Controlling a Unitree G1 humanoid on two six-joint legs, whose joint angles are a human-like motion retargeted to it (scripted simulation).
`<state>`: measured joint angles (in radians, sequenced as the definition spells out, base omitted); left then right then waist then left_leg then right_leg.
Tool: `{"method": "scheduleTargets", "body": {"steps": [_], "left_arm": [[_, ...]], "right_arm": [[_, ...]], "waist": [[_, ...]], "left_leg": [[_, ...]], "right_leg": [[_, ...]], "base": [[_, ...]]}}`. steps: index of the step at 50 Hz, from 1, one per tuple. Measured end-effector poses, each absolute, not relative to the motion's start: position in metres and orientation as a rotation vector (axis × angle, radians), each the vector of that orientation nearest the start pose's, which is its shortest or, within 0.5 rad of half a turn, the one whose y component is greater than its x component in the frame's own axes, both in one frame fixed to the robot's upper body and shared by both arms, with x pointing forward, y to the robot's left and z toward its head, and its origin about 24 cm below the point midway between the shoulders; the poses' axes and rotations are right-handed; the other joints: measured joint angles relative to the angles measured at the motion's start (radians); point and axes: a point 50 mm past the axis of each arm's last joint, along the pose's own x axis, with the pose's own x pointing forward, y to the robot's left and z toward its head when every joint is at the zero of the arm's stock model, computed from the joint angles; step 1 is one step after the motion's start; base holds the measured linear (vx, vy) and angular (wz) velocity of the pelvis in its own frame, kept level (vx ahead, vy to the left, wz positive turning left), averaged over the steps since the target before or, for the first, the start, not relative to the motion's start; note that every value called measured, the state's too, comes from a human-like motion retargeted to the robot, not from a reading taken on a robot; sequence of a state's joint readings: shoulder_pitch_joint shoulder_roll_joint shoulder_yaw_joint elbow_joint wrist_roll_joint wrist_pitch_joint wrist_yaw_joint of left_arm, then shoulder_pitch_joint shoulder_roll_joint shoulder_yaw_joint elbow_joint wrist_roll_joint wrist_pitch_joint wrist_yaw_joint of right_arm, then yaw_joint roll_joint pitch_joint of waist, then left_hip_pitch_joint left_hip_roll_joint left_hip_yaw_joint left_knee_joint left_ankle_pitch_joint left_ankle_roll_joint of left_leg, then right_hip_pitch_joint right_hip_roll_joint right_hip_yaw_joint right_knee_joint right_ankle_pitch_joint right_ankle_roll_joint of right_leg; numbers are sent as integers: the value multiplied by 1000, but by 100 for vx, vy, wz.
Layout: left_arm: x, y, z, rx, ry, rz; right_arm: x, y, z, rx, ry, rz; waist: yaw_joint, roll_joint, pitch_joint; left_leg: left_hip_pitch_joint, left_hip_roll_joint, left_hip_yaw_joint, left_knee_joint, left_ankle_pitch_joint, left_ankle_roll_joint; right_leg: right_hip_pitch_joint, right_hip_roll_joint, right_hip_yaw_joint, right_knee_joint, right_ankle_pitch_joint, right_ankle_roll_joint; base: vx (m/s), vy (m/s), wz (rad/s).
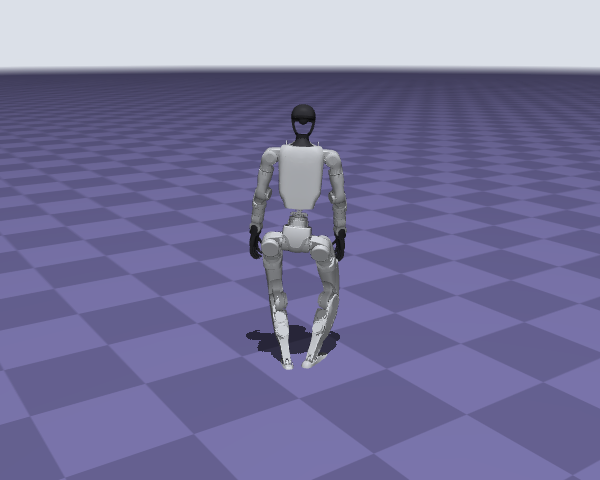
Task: Walk
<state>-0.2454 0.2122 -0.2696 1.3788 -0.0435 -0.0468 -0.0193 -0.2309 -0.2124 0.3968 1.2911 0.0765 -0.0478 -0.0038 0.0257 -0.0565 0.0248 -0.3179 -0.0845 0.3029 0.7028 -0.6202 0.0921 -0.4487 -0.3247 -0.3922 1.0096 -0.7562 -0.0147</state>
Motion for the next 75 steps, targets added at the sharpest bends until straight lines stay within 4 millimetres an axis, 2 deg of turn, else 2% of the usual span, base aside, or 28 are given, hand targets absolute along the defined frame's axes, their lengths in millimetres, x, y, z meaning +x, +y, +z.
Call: {"method": "scheduleTargets", "body": {"steps": [3, 5, 8, 10, 15, 18, 21, 23, 25, 30, 36, 42, 50, 57, 63, 68, 75], "left_arm": [[165, 211, -145, 342, 1083, -98], [172, 211, -142, 327, 1064, -102], [175, 206, -141, 310, 1050, -120], [178, 203, -140, 295, 1042, -141], [177, 193, -142, 264, 1056, -208], [175, 187, -144, 254, 1070, -238], [176, 183, -144, 252, 1078, -258], [177, 183, -144, 255, 1079, -257], [181, 186, -141, 260, 1072, -238], [186, 199, -138, 256, 1054, -138], [183, 214, -137, 210, 1042, -4], [163, 225, -143, 192, 1089, 58], [123, 230, -156, 195, 1209, 34], [107, 229, -161, 188, 1252, -15], [114, 221, -160, 165, 1213, -29], [135, 210, -155, 149, 1132, -38], [153, 195, -151, 154, 1073, -76]], "right_arm": [[156, -202, -149, -401, 1074, 156], [150, -205, -151, -392, 1096, 150], [136, -206, -155, -374, 1137, 150], [130, -208, -157, -360, 1157, 155], [118, -206, -161, -319, 1193, 190], [108, -203, -164, -298, 1217, 221], [103, -201, -165, -280, 1225, 255], [104, -200, -164, -280, 1213, 273], [110, -202, -162, -285, 1192, 286], [121, -207, -157, -309, 1148, 284], [129, -214, -153, -339, 1120, 247], [137, -219, -149, -380, 1090, 231], [150, -214, -143, -402, 1023, 264], [156, -202, -141, -380, 989, 315], [154, -188, -143, -332, 993, 344], [152, -188, -145, -323, 1015, 342], [144, -194, -149, -346, 1055, 331]], "waist": [[-5, 12, 2], [-1, 33, 4], [-8, 39, 16], [2, 63, 22], [11, 72, 41], [16, 62, 54], [20, 29, 69], [26, 9, 80], [27, -31, 97], [34, -98, 134], [60, -113, 150], [106, -93, 152], [130, -61, 160], [78, -49, 126], [72, -9, 113], [80, 53, 95], [68, 100, 80]], "left_leg": [[16, 18, 23, 11, -6, 6], [32, 40, 28, 13, -20, 9], [22, 59, 29, 87, -34, 11], [32, 83, 17, 103, -45, 13], [49, 83, -19, 143, -67, 15], [59, 74, -26, 168, -88, 17], [106, 26, -31, 123, -93, 28], [122, 3, -39, 117, -99, 29], [169, -60, -55, 38, -72, 37], [226, -151, -138, -47, -27, 34], [245, -179, -270, -77, -3, 17], [218, -172, -366, -37, -18, 4], [148, -172, -441, 69, -43, -3], [81, -190, -540, 82, -27, -23], [8, -170, -590, 159, -44, -60], [-75, -83, -568, 236, -47, -111], [-157, 106, -318, 334, -112, -48]], "right_leg": [[19, 28, 22, -35, 12, 9], [46, 80, 34, -89, 21, 3], [50, 87, 61, -64, 19, 6], [79, 135, 69, -107, 30, -5], [111, 153, 94, -88, 19, -12], [114, 132, 99, -35, -4, -12], [124, 81, 100, 24, -23, -8], [121, 42, 91, 87, -22, -7], [113, -21, 95, 153, -7, -2], [88, -68, 160, 236, -5, 8], [118, 4, 220, 121, -6, 16], [182, 49, 185, 27, -17, -4], [198, 63, 149, 44, -14, -8], [144, 148, 271, 16, -7, 14], [148, 205, 252, -52, -18, -2], [174, 275, 177, -161, 6, -27], [212, 304, 79, -249, 22, -33]], "base": [[-2, 2, -77], [1, 1, -71], [-1, 0, -51], [5, 0, -56], [2, 1, -31], [0, 0, 0], [3, 5, 36], [0, 5, 57], [3, 7, 82], [3, 6, 118], [5, 4, 132], [5, 0, 104], [0, -4, 92], [-2, -9, 109], [-4, -12, 70], [-3, -12, 56], [-1, -5, 68]]}}
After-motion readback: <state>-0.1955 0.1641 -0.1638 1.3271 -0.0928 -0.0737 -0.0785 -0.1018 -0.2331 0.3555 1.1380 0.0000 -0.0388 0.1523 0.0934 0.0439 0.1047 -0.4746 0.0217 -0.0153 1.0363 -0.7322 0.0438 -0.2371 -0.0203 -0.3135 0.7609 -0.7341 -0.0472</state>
